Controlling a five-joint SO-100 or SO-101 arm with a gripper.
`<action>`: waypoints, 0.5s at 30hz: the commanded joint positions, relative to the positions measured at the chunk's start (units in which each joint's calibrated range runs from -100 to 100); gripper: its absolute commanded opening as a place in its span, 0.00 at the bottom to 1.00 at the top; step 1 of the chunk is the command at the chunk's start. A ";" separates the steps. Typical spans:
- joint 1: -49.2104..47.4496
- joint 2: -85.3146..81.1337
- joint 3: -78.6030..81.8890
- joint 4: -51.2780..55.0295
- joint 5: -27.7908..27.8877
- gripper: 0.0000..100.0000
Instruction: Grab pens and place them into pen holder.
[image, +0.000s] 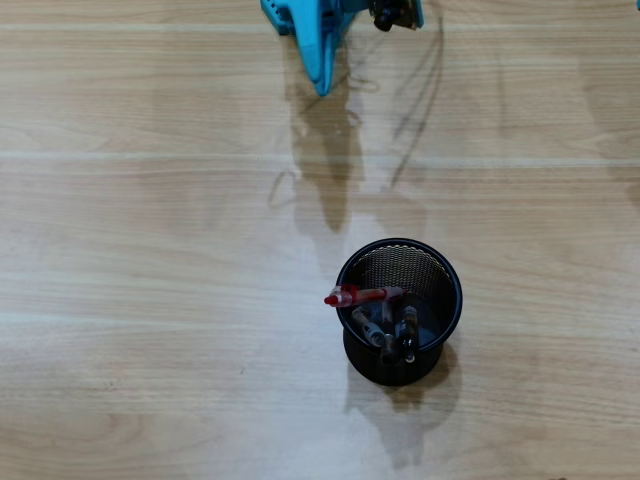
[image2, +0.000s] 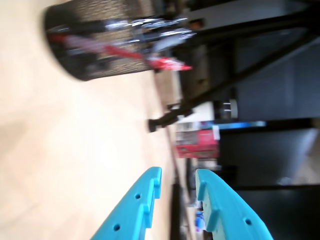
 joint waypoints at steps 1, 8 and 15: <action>1.07 -5.69 0.52 17.07 0.34 0.09; 0.34 -9.09 0.34 39.48 0.34 0.09; 0.15 -9.09 -0.02 42.58 1.91 0.04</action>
